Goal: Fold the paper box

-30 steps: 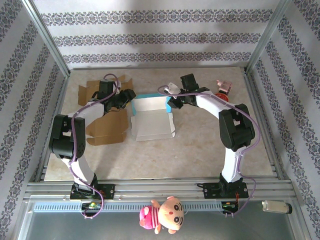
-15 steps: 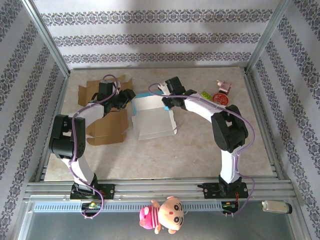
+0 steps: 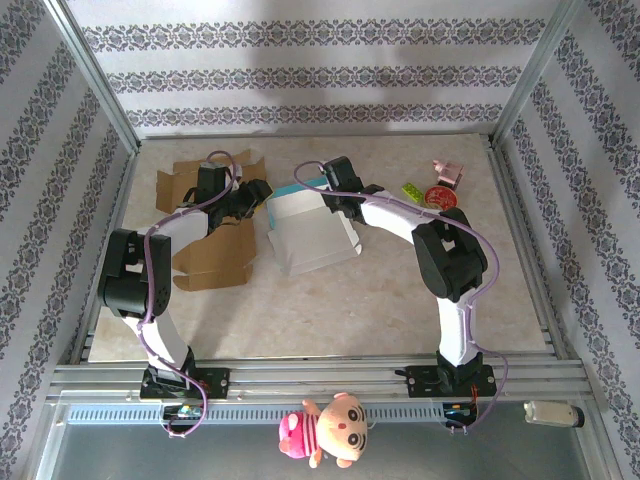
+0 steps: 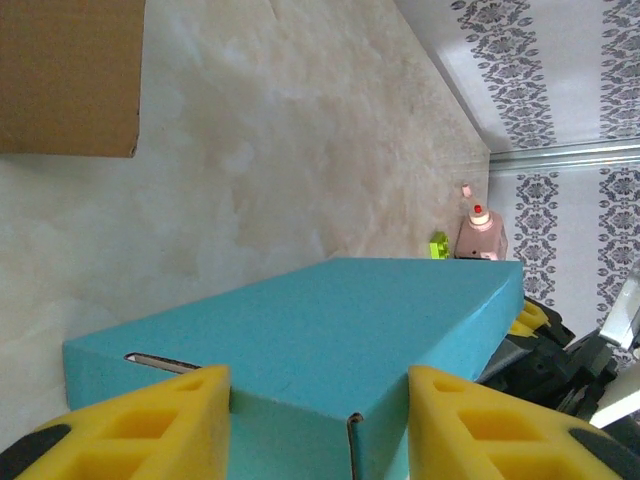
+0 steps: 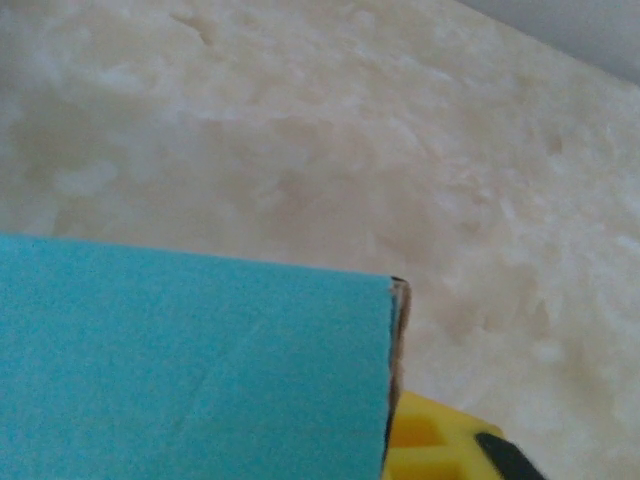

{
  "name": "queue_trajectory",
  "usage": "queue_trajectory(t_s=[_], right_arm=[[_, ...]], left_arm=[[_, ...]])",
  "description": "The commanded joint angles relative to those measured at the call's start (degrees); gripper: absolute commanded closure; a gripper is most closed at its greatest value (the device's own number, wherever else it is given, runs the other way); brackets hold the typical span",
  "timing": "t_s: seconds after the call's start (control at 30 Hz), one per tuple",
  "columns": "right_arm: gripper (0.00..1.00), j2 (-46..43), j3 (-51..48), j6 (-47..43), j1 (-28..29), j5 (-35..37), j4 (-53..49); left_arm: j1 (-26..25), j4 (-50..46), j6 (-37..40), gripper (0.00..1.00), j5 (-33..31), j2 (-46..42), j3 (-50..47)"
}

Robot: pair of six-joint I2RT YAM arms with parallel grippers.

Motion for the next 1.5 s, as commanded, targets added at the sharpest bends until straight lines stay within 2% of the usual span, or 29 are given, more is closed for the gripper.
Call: queue_trajectory(t_s=[0.0, 0.07, 0.13, 0.33, 0.4, 0.47, 0.5, 0.57, 0.67, 0.73, 0.77, 0.83, 0.93, 1.0, 1.03, 1.07, 1.1, 1.17, 1.2, 1.23, 1.33, 1.47], right_arm=[[0.71, 3.48, 0.31, 6.57, 1.32, -3.26, -4.63], [0.70, 4.54, 0.33, 8.59, 1.31, -3.69, -4.46], [0.82, 5.24, -0.31, 8.74, 1.16, -4.16, -2.89], [0.98, 3.40, -3.13, 7.21, 1.05, -2.07, 1.35], [0.96, 2.88, -3.75, 7.47, 1.05, -1.28, 1.63], [0.80, 2.44, -4.43, 7.45, 0.97, -1.25, 2.88], [0.76, 2.51, -4.09, 7.68, 0.80, -1.33, 2.60], [0.81, 3.08, -2.93, 8.29, 0.38, -2.08, 1.24], [0.95, 2.63, -3.07, 9.01, -0.29, -4.84, 1.57], [1.00, 0.47, -4.18, 7.25, -0.61, -6.15, 1.98], [1.00, -0.98, -4.79, 5.78, -0.74, -6.08, 1.87], [1.00, -5.48, -5.96, 0.92, -1.50, -6.08, 0.24], [1.00, -13.11, -5.19, -12.15, -4.07, -8.95, -5.99], [1.00, -16.79, -0.12, -26.50, -5.09, -13.77, -18.36], [1.00, -17.56, 4.69, -37.09, -4.61, -15.29, -28.85], [1.00, -17.67, 8.44, -48.19, -3.01, -13.26, -38.16], [1.00, -17.57, 10.00, -57.52, -1.03, -7.30, -43.46], [1.00, -15.82, 8.67, -76.57, 3.02, 11.63, -48.24], [1.00, -14.37, 8.90, -80.43, 3.48, 18.50, -47.07], [1.00, -12.01, 11.57, -81.12, 3.67, 21.72, -46.78], [1.00, -6.28, 18.67, -78.79, 5.71, 16.78, -48.68], [1.00, 0.85, 14.29, -84.88, 9.86, 17.72, -35.11]], left_arm=[[-1.15, 0.87, -0.22, 0.55, 3.00, -0.56, -0.88], [-1.14, 0.79, -0.22, 0.55, 2.86, -0.57, -0.76], [-1.15, 0.79, -0.41, 0.55, 2.98, -0.63, -0.76], [-1.15, 0.08, 0.05, 0.55, 2.74, -1.14, -0.92], [-1.15, 0.55, -0.30, 0.55, 2.83, -1.21, -1.03], [-1.14, 0.94, -0.64, 0.55, 3.07, -1.23, -1.11], [-1.14, 0.88, -0.67, 0.55, 3.15, -1.35, -1.07], [-1.10, 0.67, -0.56, 0.55, 2.97, -1.76, -0.93], [-1.14, -0.47, 0.29, 0.44, 1.94, -3.12, -0.83], [-1.12, -1.25, 1.35, 0.28, 0.23, -5.48, -1.26], [-1.08, -1.81, 2.06, 0.23, -0.70, -6.93, -1.67], [-1.06, -4.62, 4.63, 0.16, -3.39, -10.81, -1.88], [-1.06, -10.18, 9.16, 0.14, -8.88, -16.61, -1.35], [-1.05, -13.23, 11.70, 0.14, -12.85, -19.95, -1.19], [-1.06, -14.41, 12.70, 0.14, -14.76, -21.52, -1.42], [-1.04, -15.34, 13.50, 0.14, -16.82, -22.92, -1.63], [-1.03, -15.95, 13.97, 0.14, -17.94, -24.00, -1.92], [-1.05, -16.40, 14.57, 0.14, -19.26, -25.90, -2.77], [-1.06, -16.49, 14.42, 0.14, -19.54, -26.55, -3.21], [-0.97, -16.40, 14.02, 0.14, -19.74, -27.14, -3.63], [-0.97, -15.20, 12.15, 0.14, -20.03, -28.50, -5.86], [-0.88, -11.68, 9.31, 0.14, -18.74, -29.52, -9.34]])
